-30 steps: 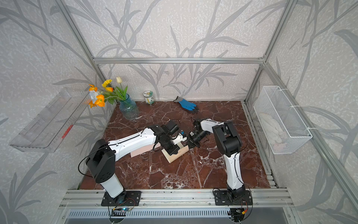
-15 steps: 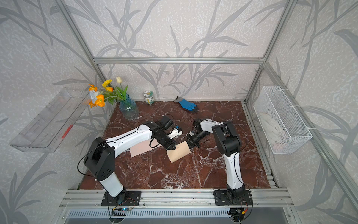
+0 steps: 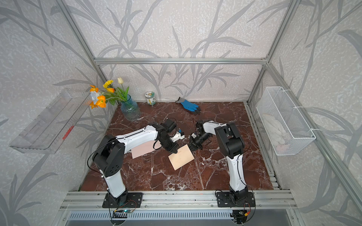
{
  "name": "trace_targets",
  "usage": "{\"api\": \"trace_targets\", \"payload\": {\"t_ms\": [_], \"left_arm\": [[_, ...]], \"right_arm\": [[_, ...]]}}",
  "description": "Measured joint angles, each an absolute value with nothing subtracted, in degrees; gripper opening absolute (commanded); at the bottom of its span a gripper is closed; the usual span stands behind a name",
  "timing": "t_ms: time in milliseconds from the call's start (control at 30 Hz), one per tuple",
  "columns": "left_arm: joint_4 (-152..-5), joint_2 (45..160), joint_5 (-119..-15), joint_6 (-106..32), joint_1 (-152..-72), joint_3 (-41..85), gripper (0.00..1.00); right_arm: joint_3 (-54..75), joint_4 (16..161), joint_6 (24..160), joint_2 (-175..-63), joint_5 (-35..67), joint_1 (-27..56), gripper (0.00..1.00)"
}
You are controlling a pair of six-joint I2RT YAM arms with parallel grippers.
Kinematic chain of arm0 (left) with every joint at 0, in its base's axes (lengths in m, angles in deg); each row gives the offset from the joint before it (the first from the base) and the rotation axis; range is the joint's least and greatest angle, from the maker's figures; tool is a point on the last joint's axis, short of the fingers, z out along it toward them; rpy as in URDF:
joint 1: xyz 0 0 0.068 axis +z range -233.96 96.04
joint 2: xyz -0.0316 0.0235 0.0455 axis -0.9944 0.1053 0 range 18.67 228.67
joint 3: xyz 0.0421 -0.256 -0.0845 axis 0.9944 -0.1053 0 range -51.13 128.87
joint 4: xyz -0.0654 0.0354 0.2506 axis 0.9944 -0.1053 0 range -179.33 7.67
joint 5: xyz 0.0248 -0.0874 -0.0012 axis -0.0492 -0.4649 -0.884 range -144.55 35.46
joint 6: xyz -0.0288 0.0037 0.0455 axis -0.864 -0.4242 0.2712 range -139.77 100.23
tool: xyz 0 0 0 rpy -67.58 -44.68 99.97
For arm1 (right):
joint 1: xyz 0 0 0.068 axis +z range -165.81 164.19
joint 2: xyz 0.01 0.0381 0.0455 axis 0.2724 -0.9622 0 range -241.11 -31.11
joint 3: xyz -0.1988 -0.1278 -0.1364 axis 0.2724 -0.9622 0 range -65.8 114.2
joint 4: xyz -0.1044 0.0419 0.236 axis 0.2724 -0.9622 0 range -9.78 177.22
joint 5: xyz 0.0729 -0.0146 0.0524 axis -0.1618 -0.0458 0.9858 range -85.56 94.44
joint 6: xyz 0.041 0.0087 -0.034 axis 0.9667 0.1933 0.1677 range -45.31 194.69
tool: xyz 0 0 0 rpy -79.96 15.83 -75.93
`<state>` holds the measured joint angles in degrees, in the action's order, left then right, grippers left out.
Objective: Fold the letter paper in half and place it into the envelope
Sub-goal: Fold the letter paper at the center of the board.
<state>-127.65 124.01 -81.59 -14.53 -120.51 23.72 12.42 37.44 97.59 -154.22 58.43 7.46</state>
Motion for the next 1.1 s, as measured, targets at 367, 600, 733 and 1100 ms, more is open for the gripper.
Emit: {"api": "trace_targets", "payload": {"t_ms": [367,600,733,1100], "left_arm": [[-126.9,125.5,-80.1,-14.2,-120.6,23.8,0.00],[-128.6,130.3,-79.9,-13.7,-121.9,25.8,0.00],[-129.7,132.1,-79.8,-13.7,-122.2,26.1,0.00],[-130.7,133.9,-77.4,-14.9,-122.7,27.8,0.00]], "right_arm": [[11.7,35.9,97.1,-153.1,55.4,7.4,0.15],[12.0,34.1,96.2,-153.0,54.2,5.4,0.22],[13.2,31.4,95.9,-153.0,52.3,4.0,0.24],[10.0,32.0,98.7,-143.4,51.2,1.8,0.00]]}}
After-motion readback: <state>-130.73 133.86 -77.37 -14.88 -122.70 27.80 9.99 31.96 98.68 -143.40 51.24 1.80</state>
